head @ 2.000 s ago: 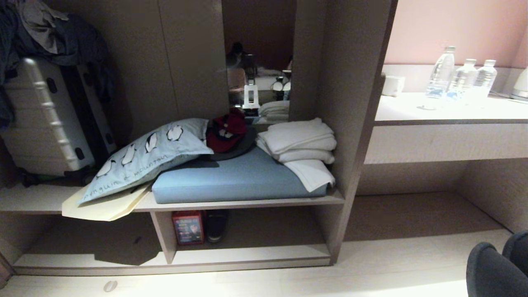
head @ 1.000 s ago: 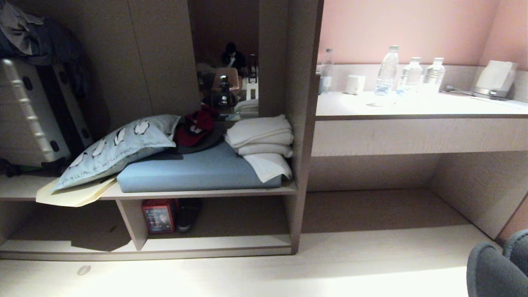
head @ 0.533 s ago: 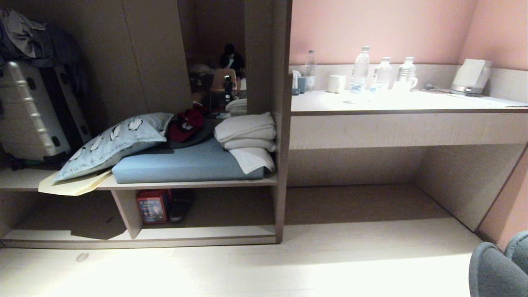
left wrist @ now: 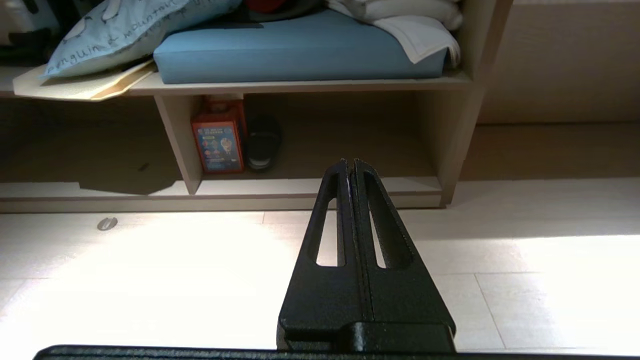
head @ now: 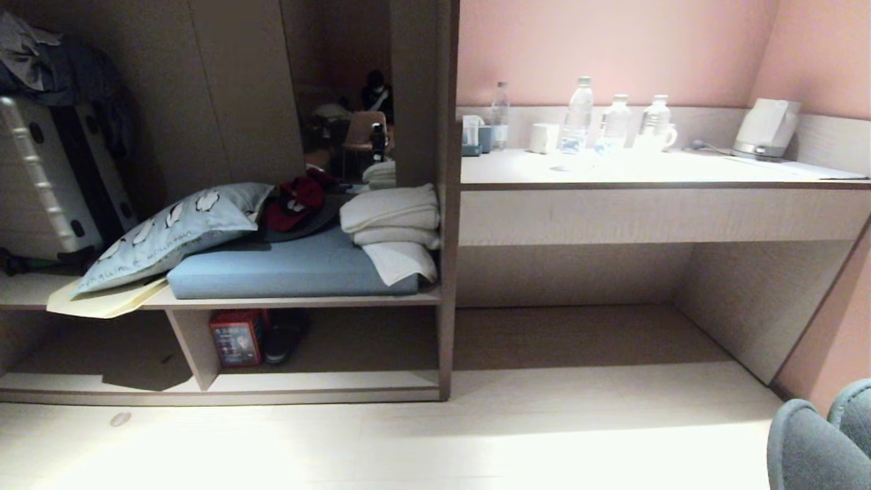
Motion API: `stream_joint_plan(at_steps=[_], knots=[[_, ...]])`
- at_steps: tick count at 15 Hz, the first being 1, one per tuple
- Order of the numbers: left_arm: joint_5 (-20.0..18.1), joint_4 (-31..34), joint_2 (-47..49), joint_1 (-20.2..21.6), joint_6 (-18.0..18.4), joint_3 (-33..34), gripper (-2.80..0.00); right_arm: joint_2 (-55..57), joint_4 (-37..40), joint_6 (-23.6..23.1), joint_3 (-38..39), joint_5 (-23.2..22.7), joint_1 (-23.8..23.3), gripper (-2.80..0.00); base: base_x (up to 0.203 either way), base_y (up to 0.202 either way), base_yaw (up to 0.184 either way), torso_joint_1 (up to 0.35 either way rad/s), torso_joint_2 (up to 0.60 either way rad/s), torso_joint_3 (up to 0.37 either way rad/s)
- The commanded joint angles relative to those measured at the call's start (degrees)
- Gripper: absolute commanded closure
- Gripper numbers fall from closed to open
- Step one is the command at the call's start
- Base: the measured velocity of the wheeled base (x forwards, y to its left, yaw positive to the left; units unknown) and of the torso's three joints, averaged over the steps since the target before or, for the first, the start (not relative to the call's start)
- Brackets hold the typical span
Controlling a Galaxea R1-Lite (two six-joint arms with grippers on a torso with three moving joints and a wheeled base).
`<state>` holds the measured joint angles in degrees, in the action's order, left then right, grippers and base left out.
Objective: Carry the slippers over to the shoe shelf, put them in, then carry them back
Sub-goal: Place the slippers on the floor
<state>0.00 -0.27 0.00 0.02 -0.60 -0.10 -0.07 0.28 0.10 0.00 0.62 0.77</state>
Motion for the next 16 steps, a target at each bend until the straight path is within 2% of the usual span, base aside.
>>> stream_joint_plan(at_steps=[1, 13, 16], knots=[[0.0, -0.08, 0.09, 0.06, 0.07, 0.01, 0.0, 0.07, -0.02, -0.01, 0.09, -0.01, 0.11, 0.0, 0.0, 0.0, 0.0, 0.0, 0.0, 0.0], [0.09, -0.08, 0.09, 0.06, -0.11, 0.01, 0.0, 0.07, -0.02, -0.01, 0.09, -0.01, 0.11, 0.0, 0.0, 0.0, 0.0, 0.0, 0.0, 0.0], [0.09, -0.08, 0.0, 0.06, -0.2, 0.01, 0.0, 0.07, -0.02, -0.01, 0.09, -0.01, 0.11, 0.0, -0.001, -0.153, -0.001, 0.005, 0.01, 0.004]])
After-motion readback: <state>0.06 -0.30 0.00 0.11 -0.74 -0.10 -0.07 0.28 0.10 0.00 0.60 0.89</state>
